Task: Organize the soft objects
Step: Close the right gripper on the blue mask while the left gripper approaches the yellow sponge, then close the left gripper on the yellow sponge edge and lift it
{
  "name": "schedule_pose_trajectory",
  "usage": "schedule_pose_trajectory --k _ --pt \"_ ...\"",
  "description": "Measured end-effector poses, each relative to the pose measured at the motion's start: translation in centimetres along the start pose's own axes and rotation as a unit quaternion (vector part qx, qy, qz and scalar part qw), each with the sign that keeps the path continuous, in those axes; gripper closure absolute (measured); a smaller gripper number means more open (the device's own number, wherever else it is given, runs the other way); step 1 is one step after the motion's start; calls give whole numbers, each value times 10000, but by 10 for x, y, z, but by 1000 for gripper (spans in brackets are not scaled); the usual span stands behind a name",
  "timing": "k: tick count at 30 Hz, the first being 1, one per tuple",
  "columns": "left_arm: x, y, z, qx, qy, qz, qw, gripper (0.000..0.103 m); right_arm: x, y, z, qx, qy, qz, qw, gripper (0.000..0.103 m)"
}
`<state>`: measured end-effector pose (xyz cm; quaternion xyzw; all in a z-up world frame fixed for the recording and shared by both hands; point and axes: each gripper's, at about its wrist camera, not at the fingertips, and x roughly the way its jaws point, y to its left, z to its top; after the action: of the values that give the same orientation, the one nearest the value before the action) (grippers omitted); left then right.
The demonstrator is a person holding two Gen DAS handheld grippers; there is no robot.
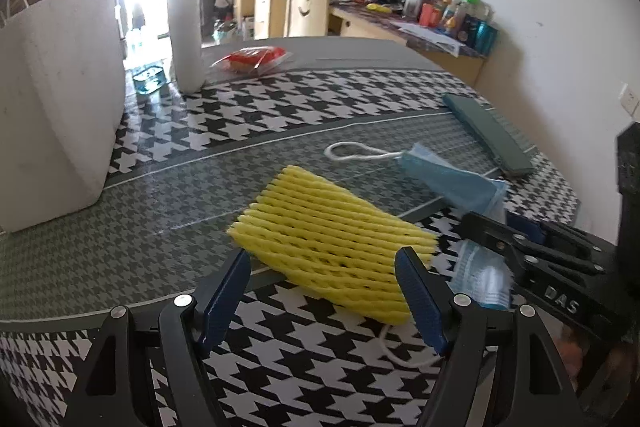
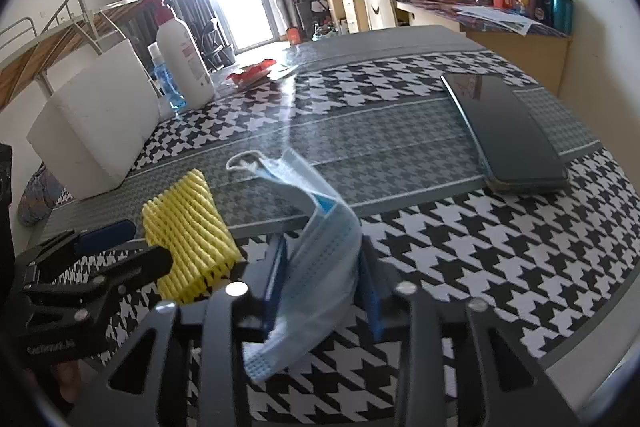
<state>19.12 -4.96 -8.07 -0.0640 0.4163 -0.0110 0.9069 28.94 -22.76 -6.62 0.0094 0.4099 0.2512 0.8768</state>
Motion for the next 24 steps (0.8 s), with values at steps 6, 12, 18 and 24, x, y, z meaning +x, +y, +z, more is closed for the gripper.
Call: schedule_pose_trajectory --k 6,12,18,24 --pt "13 0 2 -81 200 173 9996 27 0 1 -2 -88 -11 -3 10000 68" --pt "20 -4 4 -16 135 232 9996 30 -1 1 -3 -95 -27 57 9999 67" --pt "22 -12 10 102 99 -144 9998 71 -3 0 -5 -64 -50 76 9999 67" --pt "18 -14 11 78 -50 -330 9994 88 -7 -3 -7 13 -44 54 10000 51"
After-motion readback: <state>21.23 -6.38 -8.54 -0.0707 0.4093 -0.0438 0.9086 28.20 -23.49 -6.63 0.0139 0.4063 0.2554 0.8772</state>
